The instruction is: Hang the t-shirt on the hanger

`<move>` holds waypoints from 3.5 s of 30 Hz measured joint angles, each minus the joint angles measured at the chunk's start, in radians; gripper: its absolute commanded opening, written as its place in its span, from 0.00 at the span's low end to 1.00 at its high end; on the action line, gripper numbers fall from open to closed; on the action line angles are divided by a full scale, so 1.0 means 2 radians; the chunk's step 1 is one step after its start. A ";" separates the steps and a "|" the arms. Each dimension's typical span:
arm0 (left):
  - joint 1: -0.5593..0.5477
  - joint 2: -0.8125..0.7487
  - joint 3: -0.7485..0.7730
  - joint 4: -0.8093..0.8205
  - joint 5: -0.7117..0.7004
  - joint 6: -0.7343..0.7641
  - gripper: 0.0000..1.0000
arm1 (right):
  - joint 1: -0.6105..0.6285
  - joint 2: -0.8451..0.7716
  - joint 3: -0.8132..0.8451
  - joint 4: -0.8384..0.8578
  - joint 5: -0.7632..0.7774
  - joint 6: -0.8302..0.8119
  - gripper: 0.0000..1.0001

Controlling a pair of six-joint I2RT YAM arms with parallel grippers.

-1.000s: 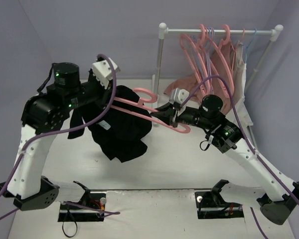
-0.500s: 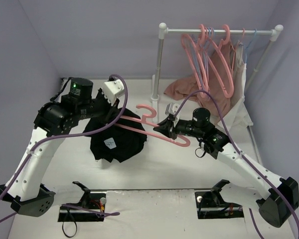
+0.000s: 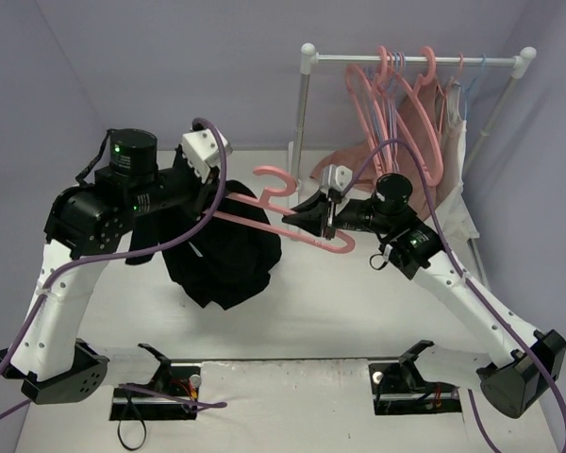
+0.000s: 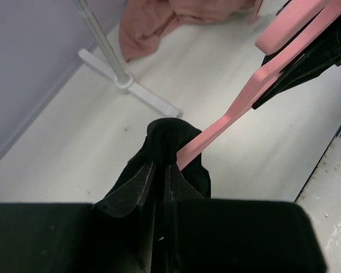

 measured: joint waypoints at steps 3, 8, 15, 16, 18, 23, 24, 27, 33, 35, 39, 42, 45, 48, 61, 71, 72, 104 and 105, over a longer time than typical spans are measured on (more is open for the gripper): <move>-0.001 0.006 0.027 0.003 0.009 -0.003 0.00 | 0.000 -0.003 0.010 0.009 0.006 0.000 0.00; -0.009 0.000 0.009 0.003 0.011 -0.012 0.00 | 0.003 -0.012 -0.062 0.089 0.008 0.015 0.00; -0.013 -0.001 -0.067 0.010 -0.028 -0.051 0.00 | 0.022 -0.010 -0.197 0.194 0.023 0.082 0.00; -0.013 0.000 -0.073 0.012 -0.030 -0.056 0.00 | 0.024 -0.010 -0.200 0.200 0.025 0.087 0.00; -0.015 0.001 -0.077 0.016 -0.031 -0.066 0.00 | 0.024 -0.011 -0.200 0.218 0.030 0.092 0.00; -0.020 0.002 -0.069 0.027 -0.032 -0.082 0.00 | 0.023 -0.015 -0.169 0.228 0.031 0.097 0.00; -0.020 0.003 -0.059 0.029 -0.033 -0.083 0.00 | 0.023 -0.015 -0.154 0.223 0.027 0.097 0.00; -0.021 0.006 -0.017 0.042 -0.032 -0.089 0.00 | 0.021 -0.015 -0.115 0.218 0.019 0.096 0.00; -0.036 -0.018 -0.004 0.054 -0.020 -0.104 0.00 | 0.020 -0.009 -0.129 0.269 0.025 0.090 0.00; -0.042 -0.024 -0.022 0.053 -0.018 -0.106 0.00 | 0.020 0.004 -0.152 0.296 0.026 0.095 0.00; -0.050 -0.030 -0.074 0.052 -0.015 -0.107 0.00 | 0.017 0.033 -0.189 0.322 0.031 0.114 0.00; -0.052 -0.030 -0.114 0.052 -0.015 -0.111 0.00 | 0.013 0.044 -0.193 0.324 0.033 0.120 0.00; -0.052 -0.030 -0.129 0.052 -0.018 -0.118 0.00 | 0.009 0.044 -0.193 0.333 0.033 0.126 0.00; -0.053 -0.032 -0.129 0.057 -0.031 -0.120 0.19 | 0.006 0.043 -0.192 0.340 0.033 0.128 0.00; -0.056 -0.034 -0.076 0.053 -0.107 -0.074 0.71 | -0.013 0.019 -0.193 0.340 0.029 0.138 0.00; -0.051 -0.030 -0.036 0.026 -0.154 0.045 0.71 | -0.013 0.047 -0.193 0.343 -0.018 0.140 0.00; -0.050 -0.028 -0.038 0.021 -0.153 0.056 0.71 | -0.013 0.048 -0.193 0.343 -0.020 0.140 0.00; -0.033 0.000 -0.112 -0.095 -0.094 0.256 0.14 | -0.009 0.061 -0.193 0.332 -0.056 0.138 0.00; -0.033 0.000 -0.112 -0.099 -0.090 0.257 0.14 | -0.009 0.061 -0.193 0.330 -0.057 0.138 0.00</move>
